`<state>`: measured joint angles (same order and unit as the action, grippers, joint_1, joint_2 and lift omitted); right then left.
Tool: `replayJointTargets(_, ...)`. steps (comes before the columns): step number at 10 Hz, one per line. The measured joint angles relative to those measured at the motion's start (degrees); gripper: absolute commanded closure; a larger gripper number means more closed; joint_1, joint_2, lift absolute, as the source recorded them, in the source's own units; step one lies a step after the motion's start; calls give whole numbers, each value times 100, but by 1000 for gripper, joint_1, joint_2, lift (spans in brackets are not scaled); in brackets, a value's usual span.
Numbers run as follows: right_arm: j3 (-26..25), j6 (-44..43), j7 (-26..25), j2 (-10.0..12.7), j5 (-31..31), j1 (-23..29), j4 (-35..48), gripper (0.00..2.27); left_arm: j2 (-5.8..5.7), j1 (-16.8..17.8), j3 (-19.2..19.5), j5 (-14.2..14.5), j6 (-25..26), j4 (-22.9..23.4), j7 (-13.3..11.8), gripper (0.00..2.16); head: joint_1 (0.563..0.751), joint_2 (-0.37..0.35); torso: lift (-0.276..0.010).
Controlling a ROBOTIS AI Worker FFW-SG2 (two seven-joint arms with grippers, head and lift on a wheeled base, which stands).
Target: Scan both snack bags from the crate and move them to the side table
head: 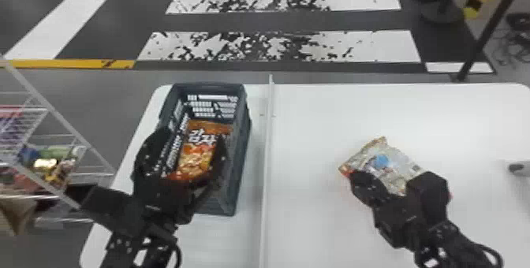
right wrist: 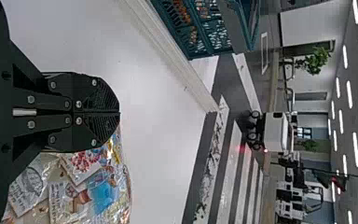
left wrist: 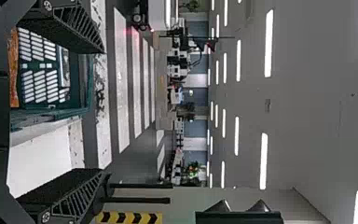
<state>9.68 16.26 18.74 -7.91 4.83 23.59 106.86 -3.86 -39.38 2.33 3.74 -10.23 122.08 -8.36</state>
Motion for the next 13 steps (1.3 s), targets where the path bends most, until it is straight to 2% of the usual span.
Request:
replayJointTargets(3, 267, 332, -2, -4, 215, -531, -400, 2216, 0, 1, 22, 79, 10, -9, -23, 90, 695, 178, -75)
replayJointTargets(6, 321, 369, -2, -6, 259, -1090, -1052, 2213, 9, -6, 22, 173, 51, -10, -87, 90, 695, 164, -75)
replayJointTargets(9, 215, 358, -55, -9, 271, -1402, -1419, 2216, 0, -18, 11, 180, 68, -10, -88, 90, 695, 137, -75)
replayJointTargets(13, -152, 339, -179, -3, 186, -1513, -1548, 2216, -10, -2, -28, 180, 70, -20, -113, 90, 695, 81, -75)
